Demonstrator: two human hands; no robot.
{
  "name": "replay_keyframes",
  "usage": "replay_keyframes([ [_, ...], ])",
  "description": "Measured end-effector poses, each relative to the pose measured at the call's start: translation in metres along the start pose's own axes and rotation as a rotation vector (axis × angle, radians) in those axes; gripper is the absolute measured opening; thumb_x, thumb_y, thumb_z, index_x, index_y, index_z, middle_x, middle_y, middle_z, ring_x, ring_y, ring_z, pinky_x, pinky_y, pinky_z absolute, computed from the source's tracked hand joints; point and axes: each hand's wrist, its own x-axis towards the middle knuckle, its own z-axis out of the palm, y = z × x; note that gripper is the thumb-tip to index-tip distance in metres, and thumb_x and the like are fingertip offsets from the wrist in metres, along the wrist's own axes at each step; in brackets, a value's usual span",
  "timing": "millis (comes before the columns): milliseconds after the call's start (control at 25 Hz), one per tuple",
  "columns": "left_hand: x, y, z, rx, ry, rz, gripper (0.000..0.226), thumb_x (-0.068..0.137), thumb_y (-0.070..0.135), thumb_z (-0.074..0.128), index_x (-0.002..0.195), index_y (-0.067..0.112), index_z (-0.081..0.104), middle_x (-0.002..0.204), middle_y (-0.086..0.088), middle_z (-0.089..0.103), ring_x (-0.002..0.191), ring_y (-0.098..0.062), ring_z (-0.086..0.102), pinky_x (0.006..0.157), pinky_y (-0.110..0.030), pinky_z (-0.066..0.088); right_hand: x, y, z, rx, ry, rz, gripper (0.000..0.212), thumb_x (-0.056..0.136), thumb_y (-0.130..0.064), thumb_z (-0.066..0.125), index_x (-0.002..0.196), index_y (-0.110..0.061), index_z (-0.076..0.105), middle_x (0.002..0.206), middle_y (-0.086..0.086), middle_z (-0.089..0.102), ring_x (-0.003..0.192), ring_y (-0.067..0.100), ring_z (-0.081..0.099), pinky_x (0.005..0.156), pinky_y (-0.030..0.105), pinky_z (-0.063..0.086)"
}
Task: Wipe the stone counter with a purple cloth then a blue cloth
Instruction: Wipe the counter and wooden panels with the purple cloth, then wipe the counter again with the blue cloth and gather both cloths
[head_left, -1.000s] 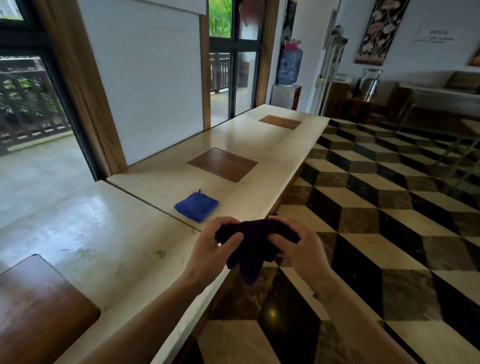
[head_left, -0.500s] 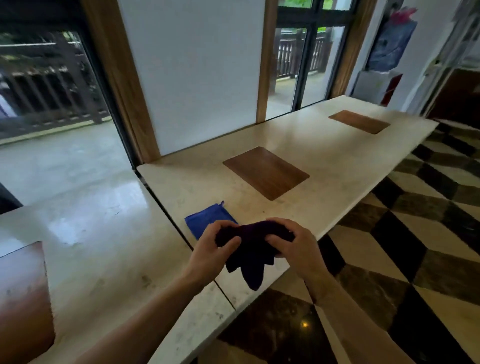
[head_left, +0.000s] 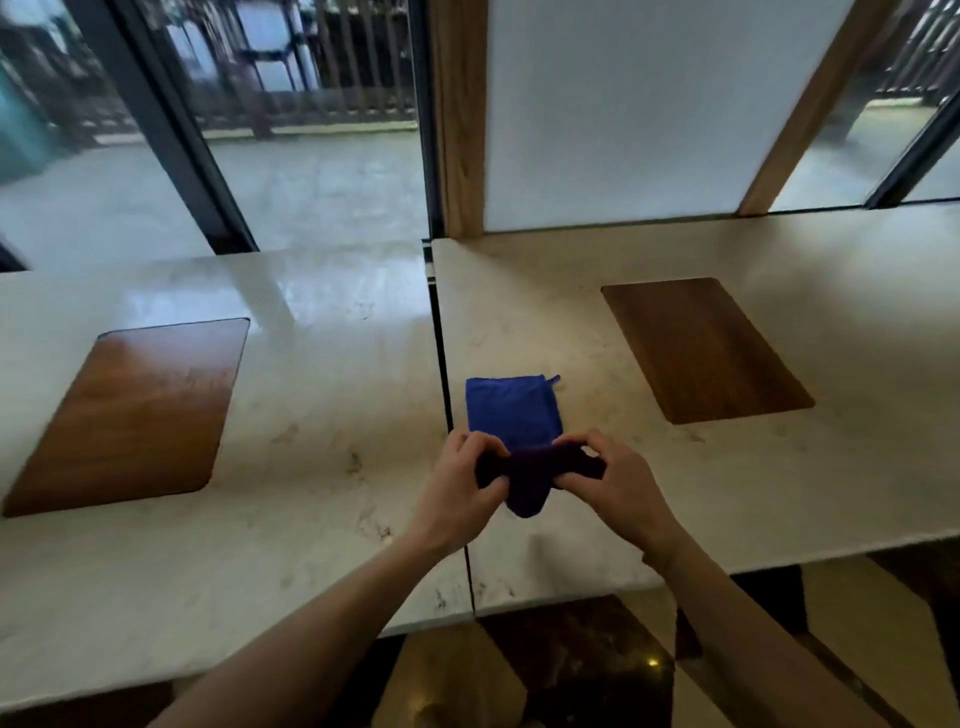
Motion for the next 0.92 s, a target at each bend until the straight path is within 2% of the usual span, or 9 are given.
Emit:
replay_keyframes([
  [120, -0.005, -0.024, 0.015, 0.176, 0.005, 0.091, 0.028, 0.084, 0.009, 0.069, 0.106, 0.020, 0.055, 0.110, 0.008, 0.043, 0.091, -0.012, 0.053, 0.083, -0.018, 0.049, 0.004, 0.019, 0.012, -0.207, -0.020, -0.032, 0.036, 0.082, -0.014, 0.074, 0.105, -0.038, 0.058, 0.101, -0.012, 0.062, 0.094, 0.009, 0.057, 0.083, 0.027, 0.048],
  [240, -0.023, -0.055, 0.038, 0.436, -0.150, 0.180, 0.030, 0.085, 0.018, 0.069, 0.108, 0.020, 0.049, 0.120, -0.001, 0.046, 0.094, -0.017, 0.055, 0.081, -0.024, 0.051, -0.012, 0.046, 0.032, -0.495, -0.039, -0.089, 0.034, 0.082, -0.013, 0.067, 0.107, -0.035, 0.059, 0.107, -0.010, 0.063, 0.100, 0.018, 0.056, 0.089, 0.039, 0.042],
  [320, -0.043, -0.074, 0.053, 0.580, -0.278, 0.199, 0.027, 0.089, 0.029, 0.065, 0.110, 0.025, 0.048, 0.123, 0.000, 0.047, 0.104, -0.018, 0.054, 0.085, -0.026, 0.051, -0.034, 0.066, 0.046, -0.643, -0.205, -0.022, 0.036, 0.085, -0.017, 0.063, 0.114, -0.039, 0.055, 0.122, -0.014, 0.059, 0.117, 0.015, 0.050, 0.102, 0.039, 0.035],
  [440, -0.054, -0.089, 0.062, 0.684, -0.346, 0.275, 0.022, 0.091, 0.038, 0.058, 0.111, 0.029, 0.053, 0.123, 0.002, 0.054, 0.116, -0.018, 0.049, 0.096, -0.032, 0.049, -0.042, 0.084, 0.054, -0.758, -0.399, 0.049, 0.041, 0.088, -0.034, 0.063, 0.125, -0.044, 0.048, 0.139, -0.018, 0.044, 0.131, 0.013, 0.037, 0.112, 0.038, 0.028],
  [560, -0.034, -0.088, 0.049, 0.584, -0.353, 0.233, 0.025, 0.094, 0.051, 0.045, 0.110, 0.034, 0.054, 0.121, 0.007, 0.053, 0.108, -0.010, 0.049, 0.092, -0.028, 0.047, -0.017, 0.078, 0.041, -0.646, -0.540, 0.130, 0.046, 0.075, -0.064, 0.066, 0.117, -0.049, 0.051, 0.125, -0.025, 0.049, 0.120, 0.006, 0.043, 0.107, 0.044, 0.035],
  [640, -0.007, -0.089, 0.034, 0.493, -0.224, 0.180, 0.024, 0.096, 0.048, 0.047, 0.109, 0.032, 0.058, 0.116, 0.008, 0.056, 0.099, -0.007, 0.051, 0.086, -0.026, 0.049, 0.012, 0.070, 0.032, -0.471, -0.446, 0.176, 0.049, 0.071, -0.071, 0.064, 0.114, -0.050, 0.055, 0.111, -0.028, 0.057, 0.104, 0.000, 0.054, 0.095, 0.039, 0.047],
  [760, 0.045, -0.102, 0.017, 0.597, -0.054, 0.116, 0.028, 0.097, 0.035, 0.056, 0.121, 0.023, 0.062, 0.123, -0.001, 0.059, 0.111, -0.021, 0.055, 0.092, -0.038, 0.049, 0.073, 0.071, 0.034, -0.550, -0.061, 0.006, 0.043, 0.087, -0.047, 0.065, 0.127, -0.042, 0.053, 0.120, -0.015, 0.062, 0.101, 0.012, 0.060, 0.080, 0.033, 0.051],
  [840, 0.074, -0.111, 0.014, 0.763, -0.149, 0.064, 0.041, 0.096, 0.038, 0.057, 0.134, 0.025, 0.053, 0.138, -0.002, 0.052, 0.126, -0.027, 0.047, 0.099, -0.043, 0.044, 0.110, 0.077, 0.046, -0.658, -0.067, -0.041, 0.047, 0.092, -0.033, 0.063, 0.137, -0.037, 0.049, 0.134, -0.008, 0.056, 0.113, 0.019, 0.056, 0.080, 0.032, 0.049],
  [920, 0.092, -0.117, 0.018, 0.857, -0.264, 0.071, 0.048, 0.095, 0.040, 0.057, 0.140, 0.027, 0.046, 0.145, -0.001, 0.045, 0.133, -0.028, 0.040, 0.102, -0.044, 0.039, 0.130, 0.089, 0.056, -0.740, -0.186, -0.013, 0.047, 0.096, -0.031, 0.058, 0.142, -0.034, 0.047, 0.144, -0.005, 0.048, 0.125, 0.024, 0.049, 0.090, 0.038, 0.048],
])
